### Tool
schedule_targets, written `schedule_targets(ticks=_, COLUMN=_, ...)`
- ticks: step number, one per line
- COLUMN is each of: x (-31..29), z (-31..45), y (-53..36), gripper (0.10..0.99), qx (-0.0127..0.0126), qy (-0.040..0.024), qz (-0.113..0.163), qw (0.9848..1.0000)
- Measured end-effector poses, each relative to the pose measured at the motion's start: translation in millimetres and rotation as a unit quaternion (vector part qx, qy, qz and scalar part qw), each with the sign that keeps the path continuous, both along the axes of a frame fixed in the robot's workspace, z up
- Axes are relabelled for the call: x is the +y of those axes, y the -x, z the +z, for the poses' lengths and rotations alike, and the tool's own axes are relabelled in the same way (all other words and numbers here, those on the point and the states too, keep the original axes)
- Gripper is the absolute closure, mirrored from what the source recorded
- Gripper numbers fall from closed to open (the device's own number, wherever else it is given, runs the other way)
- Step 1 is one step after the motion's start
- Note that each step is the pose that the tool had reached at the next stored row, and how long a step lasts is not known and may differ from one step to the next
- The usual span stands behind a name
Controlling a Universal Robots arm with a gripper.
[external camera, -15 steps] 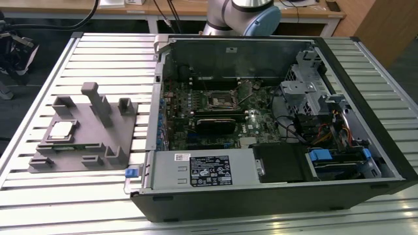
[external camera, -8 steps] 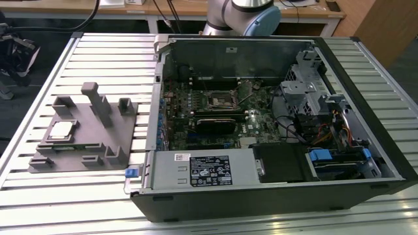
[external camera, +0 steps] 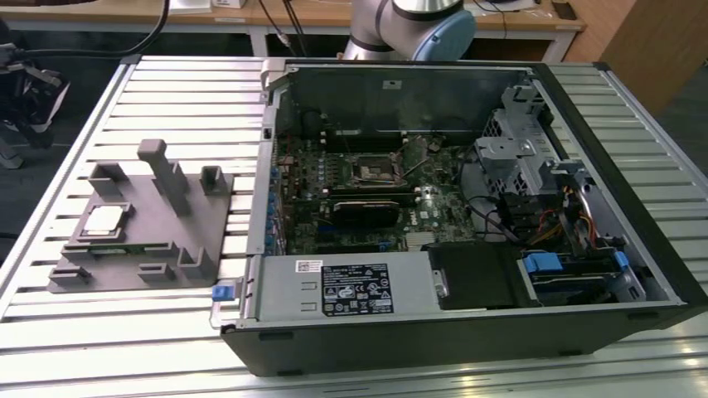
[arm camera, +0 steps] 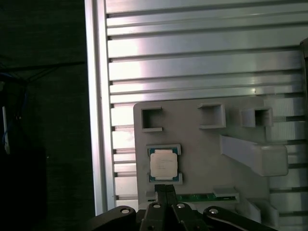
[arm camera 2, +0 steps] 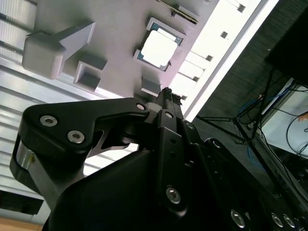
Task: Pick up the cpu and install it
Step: 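Pick up the cpu and move it towards the insertion slot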
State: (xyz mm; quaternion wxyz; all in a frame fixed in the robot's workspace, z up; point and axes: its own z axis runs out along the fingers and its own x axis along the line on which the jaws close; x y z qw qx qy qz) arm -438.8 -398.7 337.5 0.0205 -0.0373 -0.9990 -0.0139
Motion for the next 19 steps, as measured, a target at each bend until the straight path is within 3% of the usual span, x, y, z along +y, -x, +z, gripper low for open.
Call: schedule_targets(ticks=19, x=-0.3, z=-14.1, y=0.1, gripper=0.98, qx=0.0, qy=-0.002, qz=0.0, qw=1.0)
